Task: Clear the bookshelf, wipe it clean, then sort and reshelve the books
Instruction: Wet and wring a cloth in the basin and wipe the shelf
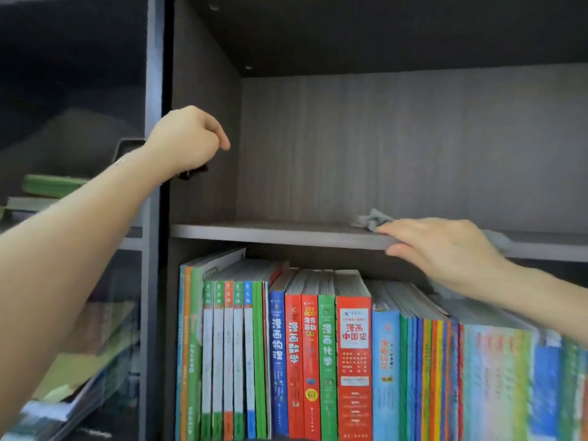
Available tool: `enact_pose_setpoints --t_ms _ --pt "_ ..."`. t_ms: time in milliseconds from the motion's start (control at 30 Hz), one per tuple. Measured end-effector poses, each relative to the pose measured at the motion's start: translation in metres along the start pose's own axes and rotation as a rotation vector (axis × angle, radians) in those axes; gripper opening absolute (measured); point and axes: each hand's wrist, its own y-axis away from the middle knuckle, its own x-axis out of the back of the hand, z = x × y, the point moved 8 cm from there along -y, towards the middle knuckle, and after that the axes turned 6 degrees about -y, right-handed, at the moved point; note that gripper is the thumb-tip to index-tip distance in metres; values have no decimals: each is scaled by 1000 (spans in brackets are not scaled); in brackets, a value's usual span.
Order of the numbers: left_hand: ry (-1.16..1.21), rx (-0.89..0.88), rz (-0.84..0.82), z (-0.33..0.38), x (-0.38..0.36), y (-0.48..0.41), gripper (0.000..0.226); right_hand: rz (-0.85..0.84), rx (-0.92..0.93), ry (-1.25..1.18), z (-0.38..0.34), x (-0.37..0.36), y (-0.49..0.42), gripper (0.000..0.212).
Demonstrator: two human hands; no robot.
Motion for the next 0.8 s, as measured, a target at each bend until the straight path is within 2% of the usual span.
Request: enact_pose_setpoints --t_ms 67,100,133,200,233,333,400,467,533,600,633,733,800 --pt "27 -43 36 19 -3 10 44 -64 -237 45 80 10 66 53" --pt "44 -75 47 30 -6 14 43 -145 -369 -37 113 13 97 50" --pt "52 -106 45 40 -10 18 43 -131 -445 -102 133 20 116 49" --pt "67 -178 -9 63 -23 28 41 -76 -499 -34 145 29 131 59" --pt "77 -207 -43 72 -30 33 41 7 -512 19 134 34 119 63" --pt "148 -258 -106 98 -47 42 40 230 -365 54 49 30 63 55" --pt "192 -283 -125 118 -57 48 40 293 -231 -57 -5 12 25 50" --pt "246 -312 -146 141 -69 57 40 285 -120 -152 -38 4 2 44" --pt "278 -337 -154 159 -80 66 39 178 -7 -192 -46 2 2 39" --pt "317 -351 -145 180 -88 74 40 80 -6 -219 -8 9 26 38" --pt "344 -347 -139 188 -91 76 40 90 -45 -203 21 16 43 40" --pt "394 -343 -157 212 -101 87 39 164 -211 -74 112 45 110 48" --pt "417 -356 -200 235 -114 99 38 112 -352 -12 176 61 159 48"
